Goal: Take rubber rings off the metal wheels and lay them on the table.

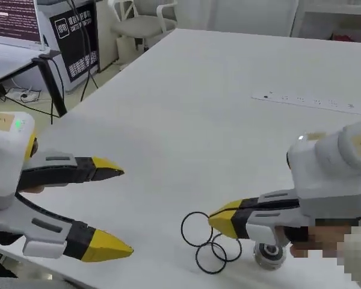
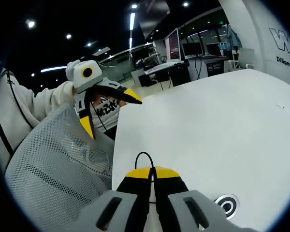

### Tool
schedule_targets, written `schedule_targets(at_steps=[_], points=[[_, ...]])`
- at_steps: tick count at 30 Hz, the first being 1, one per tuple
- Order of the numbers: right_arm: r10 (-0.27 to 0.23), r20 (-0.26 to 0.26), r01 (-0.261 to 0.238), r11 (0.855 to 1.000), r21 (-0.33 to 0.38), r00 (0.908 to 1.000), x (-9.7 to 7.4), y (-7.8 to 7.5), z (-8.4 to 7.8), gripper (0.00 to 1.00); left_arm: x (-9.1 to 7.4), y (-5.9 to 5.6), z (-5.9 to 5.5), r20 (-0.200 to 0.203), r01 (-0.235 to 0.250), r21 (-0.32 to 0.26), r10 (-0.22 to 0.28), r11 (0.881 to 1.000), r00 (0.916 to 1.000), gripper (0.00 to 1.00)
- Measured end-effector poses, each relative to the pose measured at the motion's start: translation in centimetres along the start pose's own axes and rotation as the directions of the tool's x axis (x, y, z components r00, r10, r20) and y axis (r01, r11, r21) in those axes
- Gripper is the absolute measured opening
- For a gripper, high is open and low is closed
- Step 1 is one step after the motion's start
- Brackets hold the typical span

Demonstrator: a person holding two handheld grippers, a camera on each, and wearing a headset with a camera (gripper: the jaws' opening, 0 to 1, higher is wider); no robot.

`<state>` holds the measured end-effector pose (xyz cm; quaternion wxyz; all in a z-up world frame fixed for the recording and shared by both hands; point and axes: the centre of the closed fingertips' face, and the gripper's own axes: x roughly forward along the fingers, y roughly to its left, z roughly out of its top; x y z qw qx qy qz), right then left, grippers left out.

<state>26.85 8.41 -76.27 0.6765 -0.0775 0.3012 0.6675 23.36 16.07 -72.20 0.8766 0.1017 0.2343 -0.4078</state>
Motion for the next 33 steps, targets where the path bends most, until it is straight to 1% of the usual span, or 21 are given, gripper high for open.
schedule_targets(at_steps=[2, 7, 13, 15, 19, 24, 27, 30, 33], points=[[0.001, -0.013, -0.001, 1.000, 0.003, 0.9999, 0.3, 0.0, -0.4, 0.00, -0.1, 0.0, -0.1, 0.005, -0.005, -0.003, 0.005, 1.000, 1.0000, 0.76], [-0.020, -0.029, 0.019, 1.000, -0.007, 0.9994, 0.6, -0.7, -1.1, 0.00, -0.4, 0.1, -0.3, 0.016, -0.017, -0.017, 0.017, 1.000, 0.9997, 0.75], [-0.041, -0.040, 0.040, 0.999, -0.022, 0.9984, 0.5, -1.3, -1.4, 0.00, -0.6, 0.3, -0.2, 0.023, -0.031, -0.017, 0.031, 0.999, 0.9992, 0.75], [-0.042, -0.043, 0.041, 0.999, -0.027, 0.9982, 0.4, -1.4, -1.5, 0.03, -0.7, 0.4, -0.1, 0.025, -0.030, -0.018, 0.030, 0.999, 0.9992, 0.75], [-0.054, -0.041, 0.053, 0.998, -0.015, 0.9977, -0.3, -2.2, -1.8, 0.04, -0.6, 0.4, 0.1, 0.017, -0.028, -0.009, 0.029, 1.000, 0.9995, 0.75], [-0.081, -0.014, 0.081, 0.997, -0.005, 0.9966, -1.8, -3.0, -1.6, 0.05, -0.6, 0.6, 0.6, 0.024, -0.030, -0.004, 0.030, 1.000, 0.9993, 0.75], [-0.101, 0.001, 0.101, 0.995, 0.000, 0.9949, -2.7, -3.6, -1.4, 0.06, -0.5, 0.7, 0.9, 0.021, -0.028, 0.000, 0.028, 1.000, 0.9994, 0.75], [-0.123, 0.020, 0.123, 0.992, 0.003, 0.9922, -3.7, -4.3, -1.1, 0.06, -0.4, 0.7, 1.2, 0.019, -0.024, 0.009, 0.024, 1.000, 0.9995, 0.75], [-0.149, 0.046, 0.149, 0.989, 0.007, 0.9877, -5.1, -4.9, -0.6, 0.07, -0.3, 0.9, 1.8, 0.026, -0.024, 0.015, 0.023, 1.000, 0.9994, 0.74]])
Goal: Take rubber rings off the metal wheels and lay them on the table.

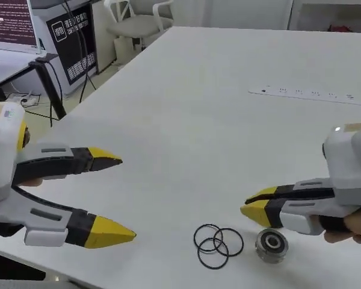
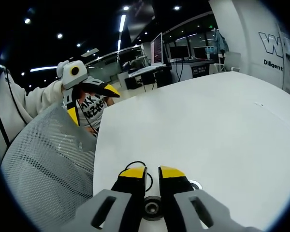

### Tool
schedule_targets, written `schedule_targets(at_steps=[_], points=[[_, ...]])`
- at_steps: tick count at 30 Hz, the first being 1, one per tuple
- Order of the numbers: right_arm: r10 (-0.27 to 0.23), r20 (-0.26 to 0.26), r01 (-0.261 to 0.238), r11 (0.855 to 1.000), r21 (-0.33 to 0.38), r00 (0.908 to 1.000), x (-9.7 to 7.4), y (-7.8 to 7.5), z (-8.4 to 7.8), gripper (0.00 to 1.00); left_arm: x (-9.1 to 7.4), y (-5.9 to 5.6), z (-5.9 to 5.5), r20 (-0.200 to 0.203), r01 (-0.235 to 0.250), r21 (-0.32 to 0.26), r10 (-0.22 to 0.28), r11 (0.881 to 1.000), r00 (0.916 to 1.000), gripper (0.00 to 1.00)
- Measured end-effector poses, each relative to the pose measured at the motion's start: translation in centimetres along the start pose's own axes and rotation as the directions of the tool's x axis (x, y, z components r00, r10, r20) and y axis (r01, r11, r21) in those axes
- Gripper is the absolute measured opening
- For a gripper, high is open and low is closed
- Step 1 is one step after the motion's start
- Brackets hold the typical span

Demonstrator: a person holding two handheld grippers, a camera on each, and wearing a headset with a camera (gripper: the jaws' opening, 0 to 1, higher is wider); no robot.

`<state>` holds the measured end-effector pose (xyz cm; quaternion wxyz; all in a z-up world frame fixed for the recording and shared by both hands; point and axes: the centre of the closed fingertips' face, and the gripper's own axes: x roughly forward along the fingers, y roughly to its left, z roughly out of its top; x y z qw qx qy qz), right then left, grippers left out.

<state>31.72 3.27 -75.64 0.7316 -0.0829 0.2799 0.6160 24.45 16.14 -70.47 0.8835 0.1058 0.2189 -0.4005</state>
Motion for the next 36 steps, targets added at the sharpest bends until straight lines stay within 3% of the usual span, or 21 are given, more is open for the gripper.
schedule_targets(at_steps=[8, 20, 28, 36], points=[[-0.071, 0.058, 0.070, 0.997, 0.013, 0.9958, -2.7, -1.9, 0.6, 0.09, 0.6, 0.6, 1.8, 0.020, 0.012, 0.023, -0.012, 1.000, 0.9997, 0.72], [-0.168, 0.091, 0.159, 0.982, 0.104, 0.9815, -5.5, -4.4, -1.7, 0.11, 2.7, 1.6, 5.8, 0.064, 0.038, 0.075, -0.043, 0.996, 0.9970, 0.68], [-0.206, 0.081, 0.193, 0.970, 0.150, 0.9752, -6.1, -5.2, -3.8, 0.12, 5.8, 1.0, 8.6, 0.091, 0.084, 0.123, -0.095, 0.989, 0.9913, 0.67], [-0.215, 0.082, 0.199, 0.965, 0.169, 0.9730, -6.4, -5.3, -4.6, 0.13, 8.9, 0.2, 9.8, 0.081, 0.130, 0.169, -0.145, 0.977, 0.9861, 0.60]])
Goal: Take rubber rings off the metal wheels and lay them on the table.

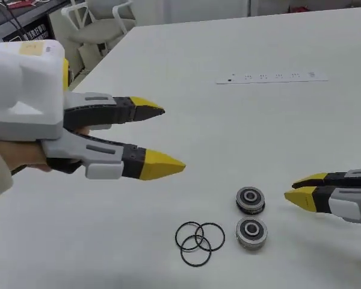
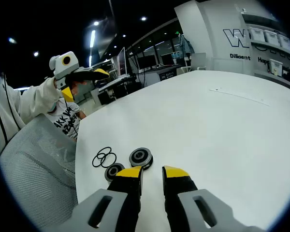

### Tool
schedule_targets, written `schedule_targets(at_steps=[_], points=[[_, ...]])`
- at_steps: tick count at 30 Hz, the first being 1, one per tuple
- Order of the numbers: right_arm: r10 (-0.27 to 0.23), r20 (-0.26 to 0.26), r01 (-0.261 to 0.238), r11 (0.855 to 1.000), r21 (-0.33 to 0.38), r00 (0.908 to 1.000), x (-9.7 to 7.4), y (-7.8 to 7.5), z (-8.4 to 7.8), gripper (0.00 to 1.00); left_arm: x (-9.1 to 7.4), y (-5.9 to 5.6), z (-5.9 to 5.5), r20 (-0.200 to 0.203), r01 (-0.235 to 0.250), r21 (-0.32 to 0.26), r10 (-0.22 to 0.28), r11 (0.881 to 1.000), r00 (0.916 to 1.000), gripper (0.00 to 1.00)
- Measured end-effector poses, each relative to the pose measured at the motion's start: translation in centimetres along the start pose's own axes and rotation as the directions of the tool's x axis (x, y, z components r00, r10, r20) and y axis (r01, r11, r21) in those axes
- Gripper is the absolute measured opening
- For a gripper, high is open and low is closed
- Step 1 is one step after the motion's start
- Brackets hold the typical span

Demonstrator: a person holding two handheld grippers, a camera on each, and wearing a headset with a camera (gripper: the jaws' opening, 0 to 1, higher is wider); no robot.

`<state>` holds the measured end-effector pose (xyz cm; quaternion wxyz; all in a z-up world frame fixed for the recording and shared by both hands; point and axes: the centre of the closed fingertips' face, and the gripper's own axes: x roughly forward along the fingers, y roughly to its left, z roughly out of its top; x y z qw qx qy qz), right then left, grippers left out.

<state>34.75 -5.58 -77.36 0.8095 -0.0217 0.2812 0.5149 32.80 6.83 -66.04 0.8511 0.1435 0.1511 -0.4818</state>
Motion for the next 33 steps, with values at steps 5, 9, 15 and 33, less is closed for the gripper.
schedule_targets(at_steps=[5, 9, 15, 33], points=[[0.002, -0.001, -0.002, 1.000, -0.005, 1.0000, 0.2, 0.2, -0.1, 0.13, 2.0, -0.5, 0.6, 0.019, 0.021, 0.007, -0.021, 1.000, 0.9996, 0.56], [0.006, -0.003, -0.006, 1.000, -0.012, 1.0000, 0.6, 0.4, 0.0, 0.14, 3.3, -0.7, 0.9, 0.028, 0.042, 0.023, -0.042, 0.999, 0.9987, 0.53], [0.017, -0.016, -0.017, 1.000, -0.020, 0.9997, 1.3, 0.9, -0.5, 0.15, 4.8, -0.6, 1.0, 0.043, 0.061, 0.020, -0.062, 0.998, 0.9972, 0.46], [0.029, -0.053, -0.032, 0.999, -0.041, 0.9982, 2.5, 1.3, -1.1, 0.15, 10.0, -2.5, -3.1, -0.055, 0.143, 0.025, -0.142, 0.989, 0.9884, 0.33]])
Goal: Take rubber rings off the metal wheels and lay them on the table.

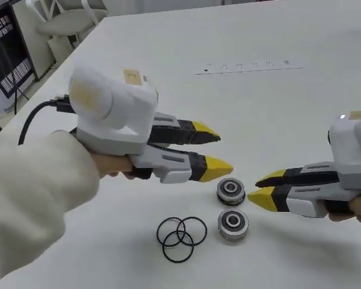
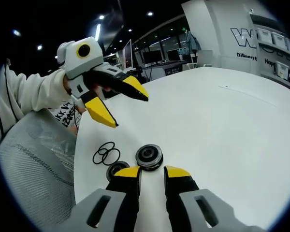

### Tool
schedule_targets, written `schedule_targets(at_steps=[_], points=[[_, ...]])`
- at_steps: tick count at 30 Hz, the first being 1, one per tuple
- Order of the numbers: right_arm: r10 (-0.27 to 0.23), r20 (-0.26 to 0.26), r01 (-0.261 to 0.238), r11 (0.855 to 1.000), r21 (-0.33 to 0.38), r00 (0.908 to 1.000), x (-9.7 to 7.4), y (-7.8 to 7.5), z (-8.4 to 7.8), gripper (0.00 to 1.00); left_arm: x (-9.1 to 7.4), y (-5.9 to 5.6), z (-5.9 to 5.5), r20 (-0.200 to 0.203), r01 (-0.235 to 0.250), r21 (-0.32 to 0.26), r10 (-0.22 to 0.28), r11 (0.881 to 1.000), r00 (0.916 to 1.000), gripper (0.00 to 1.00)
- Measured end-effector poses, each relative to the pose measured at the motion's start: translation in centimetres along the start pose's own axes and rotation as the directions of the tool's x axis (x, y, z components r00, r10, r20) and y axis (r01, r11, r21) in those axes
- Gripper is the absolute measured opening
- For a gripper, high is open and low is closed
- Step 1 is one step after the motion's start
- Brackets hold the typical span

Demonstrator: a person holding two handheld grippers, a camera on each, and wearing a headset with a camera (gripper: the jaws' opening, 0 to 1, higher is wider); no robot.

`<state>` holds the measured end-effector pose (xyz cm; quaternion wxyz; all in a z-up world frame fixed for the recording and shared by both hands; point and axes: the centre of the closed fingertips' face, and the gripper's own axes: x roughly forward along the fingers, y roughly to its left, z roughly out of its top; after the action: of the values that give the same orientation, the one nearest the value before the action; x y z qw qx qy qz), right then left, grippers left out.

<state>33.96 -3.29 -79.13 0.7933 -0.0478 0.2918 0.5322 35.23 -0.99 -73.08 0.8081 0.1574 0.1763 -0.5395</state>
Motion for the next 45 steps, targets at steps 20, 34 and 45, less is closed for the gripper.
schedule_targets(at_steps=[20, 34, 45], points=[[0.015, -0.054, -0.016, 1.000, -0.021, 0.9984, 1.9, 0.2, -0.8, 0.16, 2.6, -1.1, -4.6, -0.090, 0.009, -0.110, -0.019, 0.994, 0.9958, 0.20], [0.013, -0.060, -0.016, 0.999, -0.041, 0.9981, 1.9, -0.2, -1.1, 0.07, 3.0, -1.1, -5.0, -0.097, -0.003, -0.097, -0.007, 0.995, 0.9953, 0.13], [-0.055, -0.009, 0.055, 0.993, 0.101, 0.9985, 1.8, -1.2, -0.8, 0.00, 2.9, -1.0, -5.1, -0.099, -0.011, -0.088, 0.002, 0.996, 0.9951, 0.11]])
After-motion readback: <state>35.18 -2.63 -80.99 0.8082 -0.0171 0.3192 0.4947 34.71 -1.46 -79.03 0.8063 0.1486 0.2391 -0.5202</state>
